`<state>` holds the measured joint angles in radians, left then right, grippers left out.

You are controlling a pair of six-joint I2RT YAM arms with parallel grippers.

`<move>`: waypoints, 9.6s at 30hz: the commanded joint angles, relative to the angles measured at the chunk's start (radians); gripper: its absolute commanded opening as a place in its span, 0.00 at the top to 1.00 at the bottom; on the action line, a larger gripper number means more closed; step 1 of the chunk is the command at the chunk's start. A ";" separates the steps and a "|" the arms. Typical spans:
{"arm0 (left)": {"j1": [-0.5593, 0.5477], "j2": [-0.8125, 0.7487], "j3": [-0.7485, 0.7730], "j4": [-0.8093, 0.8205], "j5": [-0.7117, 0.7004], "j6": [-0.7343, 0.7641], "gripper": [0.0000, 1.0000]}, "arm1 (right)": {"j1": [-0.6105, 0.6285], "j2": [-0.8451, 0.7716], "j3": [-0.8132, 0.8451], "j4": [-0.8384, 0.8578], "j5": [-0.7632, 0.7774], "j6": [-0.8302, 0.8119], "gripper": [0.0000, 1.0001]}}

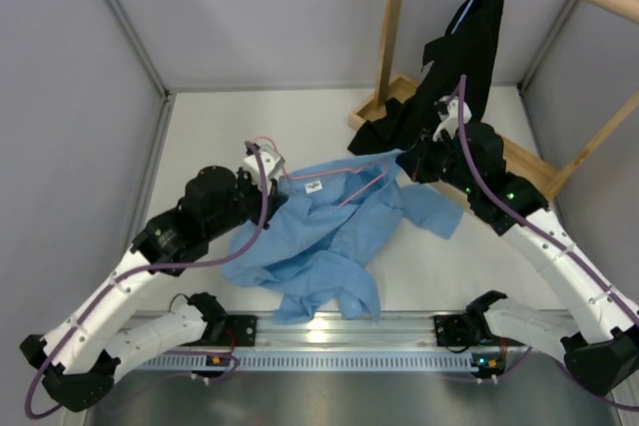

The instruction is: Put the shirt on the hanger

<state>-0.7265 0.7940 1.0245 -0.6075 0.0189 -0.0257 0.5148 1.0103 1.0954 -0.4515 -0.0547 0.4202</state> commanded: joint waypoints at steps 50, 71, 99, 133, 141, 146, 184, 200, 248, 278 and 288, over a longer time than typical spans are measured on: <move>0.026 0.412 0.249 0.511 1.234 -0.085 1.00 | 0.245 -0.225 0.199 -0.150 -0.365 -0.325 0.19; -0.019 0.450 0.276 0.462 1.099 -0.065 0.74 | 0.245 -0.041 0.221 0.122 -0.659 -0.179 1.00; -0.021 -0.007 -0.145 0.506 0.044 -0.175 0.21 | 0.231 -0.085 0.635 -0.297 -0.009 -0.353 1.00; 0.134 0.370 0.245 0.242 -0.082 -0.217 0.07 | 0.231 -0.302 0.443 -0.291 0.124 -0.365 1.00; 0.128 0.390 0.508 0.178 0.423 -0.099 0.02 | 0.231 -0.269 0.452 -0.291 0.177 -0.356 1.00; -0.014 0.513 0.657 0.178 0.771 -0.016 0.02 | 0.231 -0.251 0.497 -0.306 0.090 -0.365 1.00; -0.106 0.752 0.763 0.176 1.079 0.216 1.00 | 0.231 -0.188 0.561 -0.411 -0.182 -0.463 1.00; -0.105 0.654 0.704 0.095 0.923 0.392 0.02 | 0.231 -0.233 0.494 -0.412 -0.171 -0.492 1.00; -0.091 0.731 0.718 0.000 1.331 0.400 1.00 | 0.232 -0.389 0.509 -0.723 -0.169 -0.526 0.39; -0.080 0.697 0.760 0.000 1.380 0.360 1.00 | 0.258 -0.403 0.388 -0.823 -0.281 -0.517 1.00; -0.074 0.726 0.819 -0.002 1.224 0.296 0.53 | 0.257 -0.440 0.466 -0.840 -0.160 -0.495 1.00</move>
<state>-0.8066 1.5406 1.7924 -0.6373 1.2724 0.2955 0.7689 0.5888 1.5105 -1.2869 -0.2733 -0.0921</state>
